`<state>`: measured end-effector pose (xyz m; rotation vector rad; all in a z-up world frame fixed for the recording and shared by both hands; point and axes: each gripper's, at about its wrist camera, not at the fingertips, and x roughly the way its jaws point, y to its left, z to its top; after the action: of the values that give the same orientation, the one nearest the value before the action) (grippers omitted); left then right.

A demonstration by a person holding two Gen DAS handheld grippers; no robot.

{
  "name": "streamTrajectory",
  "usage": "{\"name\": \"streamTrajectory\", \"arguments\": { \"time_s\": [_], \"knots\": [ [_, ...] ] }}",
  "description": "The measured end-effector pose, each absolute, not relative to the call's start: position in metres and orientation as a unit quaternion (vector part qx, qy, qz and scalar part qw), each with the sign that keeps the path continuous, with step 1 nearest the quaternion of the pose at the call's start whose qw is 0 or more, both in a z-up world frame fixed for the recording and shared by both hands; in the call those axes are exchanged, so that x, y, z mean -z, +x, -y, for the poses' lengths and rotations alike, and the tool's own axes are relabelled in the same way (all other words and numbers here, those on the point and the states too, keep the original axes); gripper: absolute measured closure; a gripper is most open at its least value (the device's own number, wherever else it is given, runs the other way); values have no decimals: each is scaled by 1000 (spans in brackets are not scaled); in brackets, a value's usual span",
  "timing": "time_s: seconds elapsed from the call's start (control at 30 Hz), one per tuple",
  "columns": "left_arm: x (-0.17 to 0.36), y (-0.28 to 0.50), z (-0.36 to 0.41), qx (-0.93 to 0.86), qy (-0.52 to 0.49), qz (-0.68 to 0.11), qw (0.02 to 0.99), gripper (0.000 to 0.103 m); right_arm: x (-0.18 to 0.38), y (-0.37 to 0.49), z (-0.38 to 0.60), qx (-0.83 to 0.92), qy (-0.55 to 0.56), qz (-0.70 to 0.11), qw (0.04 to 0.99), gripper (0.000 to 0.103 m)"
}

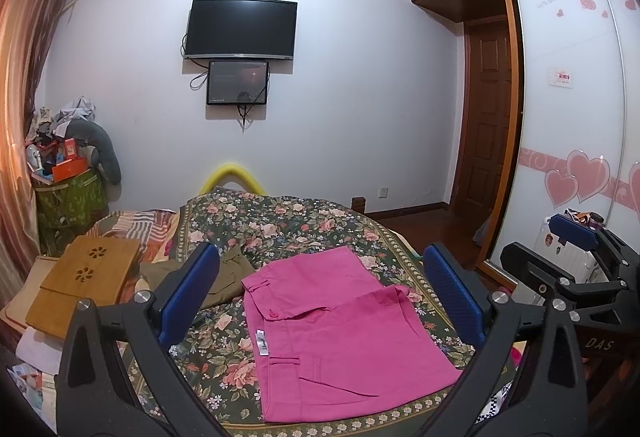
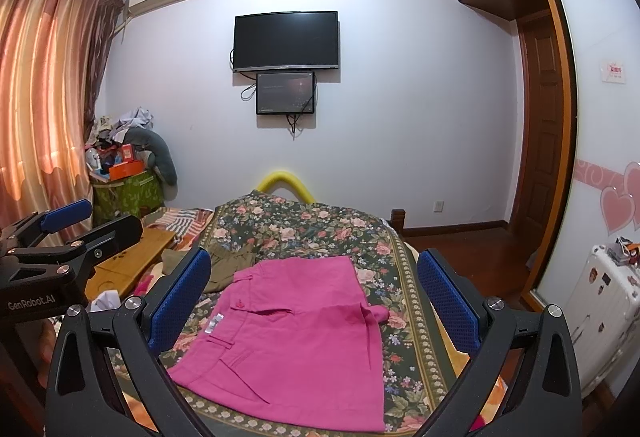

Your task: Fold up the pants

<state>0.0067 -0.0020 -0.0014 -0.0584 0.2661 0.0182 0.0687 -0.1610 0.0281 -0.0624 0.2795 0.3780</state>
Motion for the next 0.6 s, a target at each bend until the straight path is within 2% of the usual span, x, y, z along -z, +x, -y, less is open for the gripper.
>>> {"name": "streamTrajectory", "arguments": {
  "time_s": [0.6],
  "knots": [
    [5,9,3,-9,-25,-136,990,0,-24,71,158,-189,-32,-144,971,0]
  ]
}}
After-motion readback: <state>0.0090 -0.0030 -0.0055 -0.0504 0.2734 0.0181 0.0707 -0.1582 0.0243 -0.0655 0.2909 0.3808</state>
